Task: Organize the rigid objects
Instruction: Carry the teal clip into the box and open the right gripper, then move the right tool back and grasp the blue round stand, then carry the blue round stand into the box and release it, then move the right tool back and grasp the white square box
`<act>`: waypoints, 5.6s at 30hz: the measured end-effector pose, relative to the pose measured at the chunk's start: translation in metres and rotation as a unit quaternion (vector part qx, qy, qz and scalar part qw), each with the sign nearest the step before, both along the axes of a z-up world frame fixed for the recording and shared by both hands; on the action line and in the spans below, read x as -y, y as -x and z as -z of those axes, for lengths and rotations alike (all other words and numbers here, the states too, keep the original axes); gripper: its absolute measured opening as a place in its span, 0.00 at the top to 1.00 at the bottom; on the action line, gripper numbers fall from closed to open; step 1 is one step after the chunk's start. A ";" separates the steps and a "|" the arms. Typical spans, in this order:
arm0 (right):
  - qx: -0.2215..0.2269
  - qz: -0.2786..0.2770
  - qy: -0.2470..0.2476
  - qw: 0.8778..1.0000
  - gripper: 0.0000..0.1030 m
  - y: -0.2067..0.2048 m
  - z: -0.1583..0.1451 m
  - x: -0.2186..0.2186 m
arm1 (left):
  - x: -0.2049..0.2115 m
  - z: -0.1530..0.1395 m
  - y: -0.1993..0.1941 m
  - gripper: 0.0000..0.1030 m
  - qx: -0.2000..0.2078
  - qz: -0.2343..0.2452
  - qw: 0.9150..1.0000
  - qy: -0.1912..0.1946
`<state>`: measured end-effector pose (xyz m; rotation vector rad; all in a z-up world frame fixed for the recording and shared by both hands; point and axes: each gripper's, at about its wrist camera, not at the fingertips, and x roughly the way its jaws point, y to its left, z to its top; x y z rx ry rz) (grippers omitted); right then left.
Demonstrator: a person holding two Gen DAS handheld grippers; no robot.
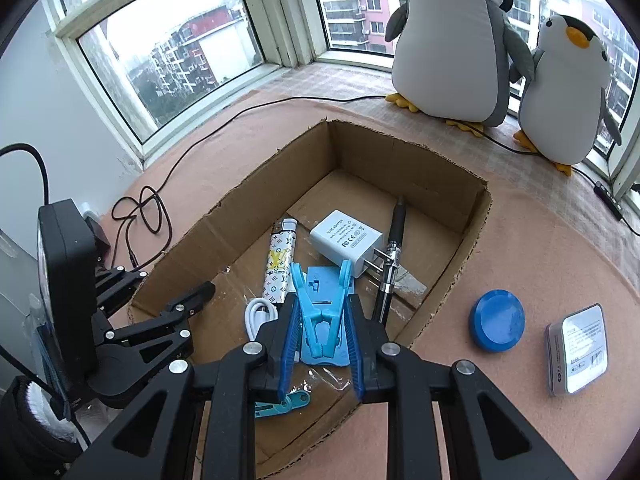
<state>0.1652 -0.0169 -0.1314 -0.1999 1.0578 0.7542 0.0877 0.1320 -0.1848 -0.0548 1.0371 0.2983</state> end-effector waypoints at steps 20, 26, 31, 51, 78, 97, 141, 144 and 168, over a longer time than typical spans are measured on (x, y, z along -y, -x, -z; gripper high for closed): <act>0.025 0.017 -0.009 1.000 0.41 0.002 -0.014 0.013 | -0.001 0.000 0.000 0.65 0.000 0.000 1.000 0.000; 0.027 0.053 -0.016 0.998 0.34 0.001 -0.018 0.048 | -0.001 -0.001 0.000 0.65 0.000 0.000 1.000 0.000; 0.013 0.092 -0.014 0.996 0.34 -0.002 -0.008 0.083 | -0.002 -0.001 0.000 0.65 0.000 0.000 1.000 -0.001; -0.020 0.153 0.023 0.988 0.34 -0.049 0.045 0.105 | -0.002 0.000 -0.001 0.65 -0.001 -0.001 1.000 0.001; -0.002 0.127 0.108 0.986 0.55 -0.071 0.061 0.077 | -0.004 0.001 -0.001 0.65 -0.001 0.000 1.000 0.000; 0.022 0.138 0.030 0.990 0.55 -0.040 0.003 0.089 | -0.003 0.001 -0.001 0.65 -0.001 0.000 1.000 0.001; 0.049 0.067 0.062 0.995 0.55 -0.078 0.011 -0.012 | -0.002 0.001 -0.001 0.65 -0.001 -0.001 1.000 0.001; 0.049 0.066 0.063 0.995 0.55 -0.077 0.011 -0.013 | -0.003 0.001 -0.001 0.65 -0.001 -0.001 1.000 0.000; 0.047 0.060 0.034 0.996 0.37 -0.065 -0.006 -0.001 | -0.003 0.001 0.000 0.65 -0.001 -0.001 1.000 0.000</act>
